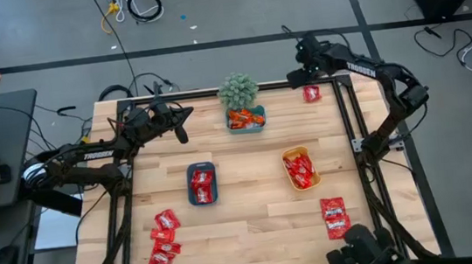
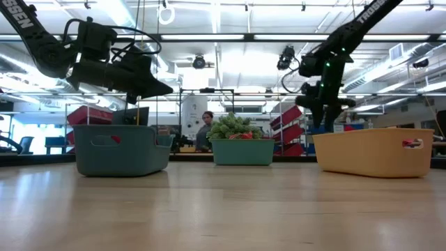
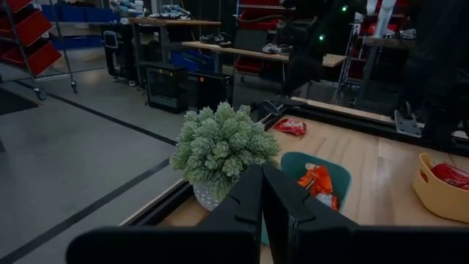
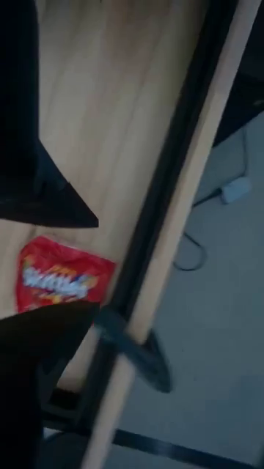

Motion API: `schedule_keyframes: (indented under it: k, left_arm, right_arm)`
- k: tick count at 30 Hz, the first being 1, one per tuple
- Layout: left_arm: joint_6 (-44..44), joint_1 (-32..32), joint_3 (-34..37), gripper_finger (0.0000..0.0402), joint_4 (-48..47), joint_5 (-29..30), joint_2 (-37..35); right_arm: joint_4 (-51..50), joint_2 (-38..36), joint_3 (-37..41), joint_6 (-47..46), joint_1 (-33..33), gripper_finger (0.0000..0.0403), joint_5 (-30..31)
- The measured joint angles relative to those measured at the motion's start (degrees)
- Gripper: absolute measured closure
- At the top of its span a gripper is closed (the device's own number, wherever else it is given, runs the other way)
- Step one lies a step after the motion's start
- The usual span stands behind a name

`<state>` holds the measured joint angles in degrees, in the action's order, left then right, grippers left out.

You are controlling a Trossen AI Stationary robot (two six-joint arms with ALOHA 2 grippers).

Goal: Sort candy
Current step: Put the red candy into the blue bin

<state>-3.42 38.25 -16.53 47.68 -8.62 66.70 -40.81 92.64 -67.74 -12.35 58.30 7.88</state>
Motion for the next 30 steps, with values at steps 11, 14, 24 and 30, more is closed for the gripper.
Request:
schedule_keyframes:
  k: [11, 14, 24, 30]
  left_arm:
    - [-0.07, -0.01, 0.00, 0.0390, -0.09, -0.13, 0.01]
    - [-0.07, 0.00, 0.00, 0.0390, -0.08, -0.16, 0.02]
    - [-0.05, -0.01, 0.00, 0.0390, -0.40, -0.22, 0.02]
    - [0.02, -0.01, 0.00, 0.0390, -1.08, -0.22, 0.02]
  right_arm:
    - [-0.05, 0.13, 6.13, 1.83, 3.55, 0.0218, -5.10]
    - [2.82, 0.13, 7.40, 1.89, 4.12, 0.0186, -4.84]
    - [4.77, 10.97, 7.64, 3.14, 4.81, 0.0136, -4.45]
    - [2.15, 14.49, 4.59, 3.51, 4.68, 0.0172, -4.68]
